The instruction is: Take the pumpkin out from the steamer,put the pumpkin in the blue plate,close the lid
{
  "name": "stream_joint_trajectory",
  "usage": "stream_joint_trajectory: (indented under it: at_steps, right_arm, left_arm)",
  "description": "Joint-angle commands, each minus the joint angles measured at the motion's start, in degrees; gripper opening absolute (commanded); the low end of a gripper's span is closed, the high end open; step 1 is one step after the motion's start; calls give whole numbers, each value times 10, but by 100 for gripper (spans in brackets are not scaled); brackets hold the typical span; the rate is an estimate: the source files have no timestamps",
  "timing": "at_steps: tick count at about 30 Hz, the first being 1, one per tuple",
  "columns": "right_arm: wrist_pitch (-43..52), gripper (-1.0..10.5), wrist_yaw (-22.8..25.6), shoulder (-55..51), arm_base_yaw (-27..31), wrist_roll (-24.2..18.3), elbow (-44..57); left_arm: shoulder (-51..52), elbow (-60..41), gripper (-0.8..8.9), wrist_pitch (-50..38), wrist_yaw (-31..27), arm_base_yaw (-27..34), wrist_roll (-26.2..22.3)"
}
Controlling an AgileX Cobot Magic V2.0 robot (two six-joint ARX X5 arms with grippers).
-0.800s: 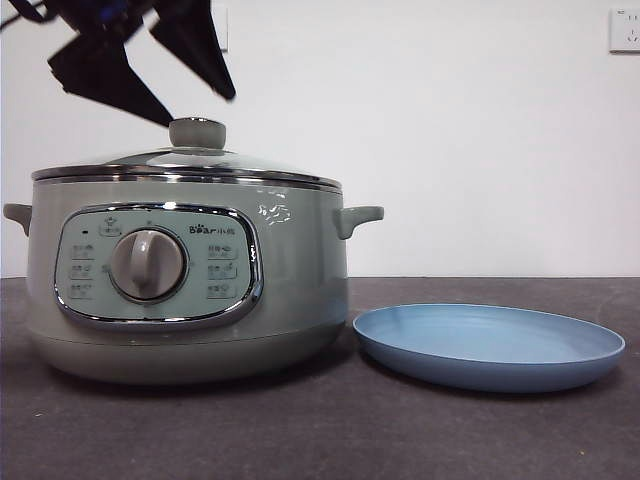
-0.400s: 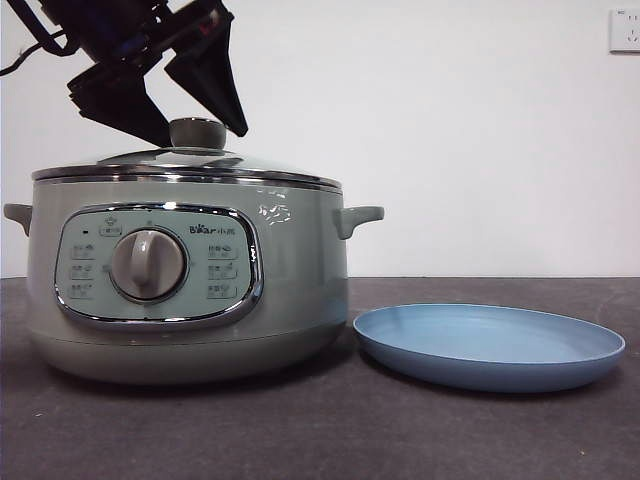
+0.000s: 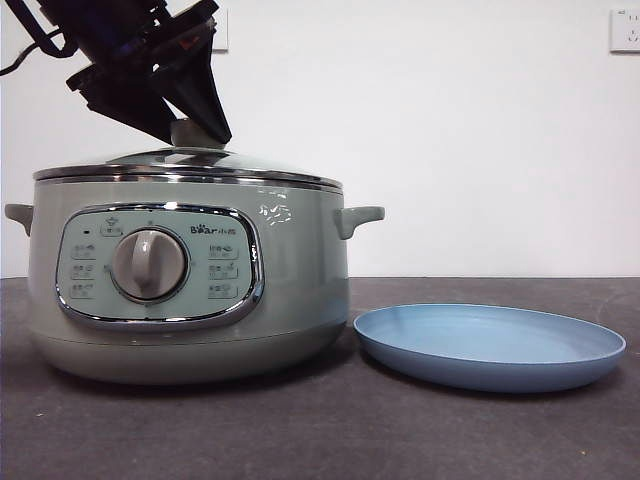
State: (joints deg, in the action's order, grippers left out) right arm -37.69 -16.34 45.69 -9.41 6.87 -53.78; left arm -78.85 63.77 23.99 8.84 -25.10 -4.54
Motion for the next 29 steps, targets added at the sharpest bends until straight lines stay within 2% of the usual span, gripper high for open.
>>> stream_joint_trajectory:
  at_steps: [1,8,14,22,25,29]
  right_arm:
    - [1,442,2,1,-1,6,-1]
    - [5,442,1,3,-1,6,-1]
    - [19,442,-3,30,-12,-1,-1]
    - [38,471,-2,140,-105,-11,-21]
    - [45,572,0,202,-150,-24,-55]
    - [46,574,0,292,-204,-38,-131]
  left_arm:
    - [2,2,-13,-21,2,-1,-7]
    - [54,2,-13,-54,-1,-1,-6]
    - [136,2,-13,-54,-66,-1,-6]
    - [256,2,-13,-19,-166,0,-7]
    - [295,2,-13,-4,-222,0,-14]
    - [340,2,-13,18,-285,0,-25]
